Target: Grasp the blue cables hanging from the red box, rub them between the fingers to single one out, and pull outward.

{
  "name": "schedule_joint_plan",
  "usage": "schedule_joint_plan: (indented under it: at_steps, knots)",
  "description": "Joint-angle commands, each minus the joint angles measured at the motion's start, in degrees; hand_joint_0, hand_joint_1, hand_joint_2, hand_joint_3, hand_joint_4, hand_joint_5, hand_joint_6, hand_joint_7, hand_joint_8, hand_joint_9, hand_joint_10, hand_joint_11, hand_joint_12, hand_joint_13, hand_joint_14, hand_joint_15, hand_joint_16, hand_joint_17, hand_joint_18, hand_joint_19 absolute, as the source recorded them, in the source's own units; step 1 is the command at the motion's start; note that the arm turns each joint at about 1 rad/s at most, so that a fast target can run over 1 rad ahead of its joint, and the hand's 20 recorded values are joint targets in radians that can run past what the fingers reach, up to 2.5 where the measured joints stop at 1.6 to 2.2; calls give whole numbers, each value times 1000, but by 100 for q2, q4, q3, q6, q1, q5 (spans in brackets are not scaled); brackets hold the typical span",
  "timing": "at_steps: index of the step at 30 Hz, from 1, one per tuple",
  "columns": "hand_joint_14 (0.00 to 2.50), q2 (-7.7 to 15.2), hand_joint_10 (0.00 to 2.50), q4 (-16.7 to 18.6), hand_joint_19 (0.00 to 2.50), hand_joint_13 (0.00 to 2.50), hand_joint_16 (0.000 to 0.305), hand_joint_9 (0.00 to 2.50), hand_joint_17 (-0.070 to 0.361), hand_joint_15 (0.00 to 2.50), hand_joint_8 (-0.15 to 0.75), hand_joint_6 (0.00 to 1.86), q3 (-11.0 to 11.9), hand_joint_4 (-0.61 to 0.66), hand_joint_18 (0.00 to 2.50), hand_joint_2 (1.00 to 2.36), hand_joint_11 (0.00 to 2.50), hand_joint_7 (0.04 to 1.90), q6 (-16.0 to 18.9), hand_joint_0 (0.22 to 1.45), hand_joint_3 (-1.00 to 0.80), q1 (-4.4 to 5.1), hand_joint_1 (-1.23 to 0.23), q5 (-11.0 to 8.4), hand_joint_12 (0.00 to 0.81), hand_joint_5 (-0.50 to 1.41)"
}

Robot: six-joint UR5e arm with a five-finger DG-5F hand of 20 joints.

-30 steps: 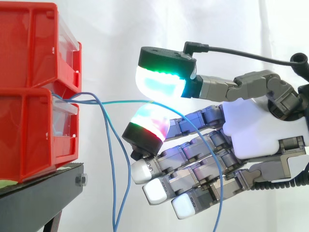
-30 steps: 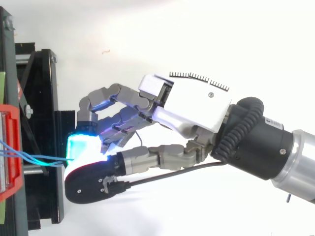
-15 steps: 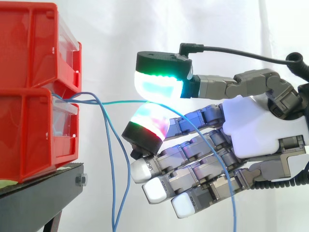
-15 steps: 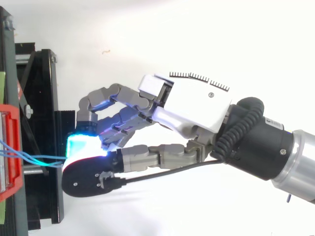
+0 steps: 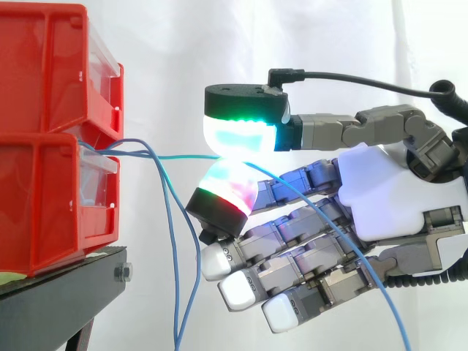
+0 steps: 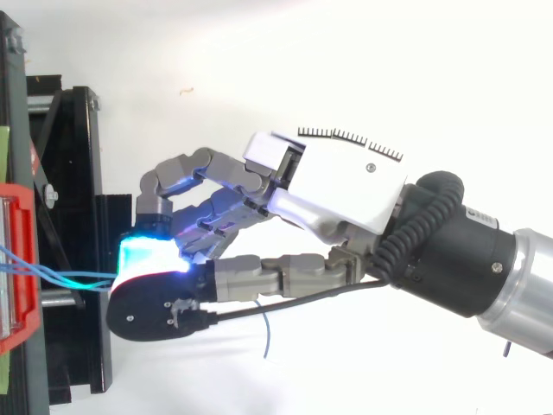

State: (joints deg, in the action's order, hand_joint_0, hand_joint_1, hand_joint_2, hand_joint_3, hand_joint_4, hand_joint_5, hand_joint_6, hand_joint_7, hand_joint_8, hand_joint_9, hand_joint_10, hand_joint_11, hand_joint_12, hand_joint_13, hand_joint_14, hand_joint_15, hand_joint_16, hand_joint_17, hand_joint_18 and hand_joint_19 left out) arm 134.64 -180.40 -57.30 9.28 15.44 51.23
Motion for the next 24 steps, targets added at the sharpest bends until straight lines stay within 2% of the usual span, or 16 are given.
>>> schedule_joint_plan:
  at_steps: [1, 4, 12, 19, 24]
  knots:
    - [19, 1, 13, -30, 645, 845, 60, 932, 134, 629, 299, 898, 0, -3, 728, 1017, 544, 1198, -14, 573, 7, 3, -735, -8, 432, -111]
    - [20, -8, 13, -101, 643, 848, 60, 939, 134, 629, 297, 898, -9, 3, 732, 1017, 541, 1203, -14, 575, 9, 3, -737, -16, 432, -109]
    - [21, -16, 16, -602, 636, 859, 59, 993, 133, 623, 305, 899, -9, 19, 737, 1019, 581, 1195, -58, 575, 10, 3, -735, -34, 430, -109]
    - [21, -280, 16, -997, 633, 873, 58, 1067, 131, 633, 317, 900, 0, 30, 745, 1018, 691, 1192, -137, 576, 4, 12, -731, -113, 438, -111]
    - [23, -324, 16, -1129, 627, 930, 57, 1186, 129, 690, 329, 901, 0, 34, 751, 1019, 859, 1180, -198, 575, 0, 12, -726, -139, 431, -113]
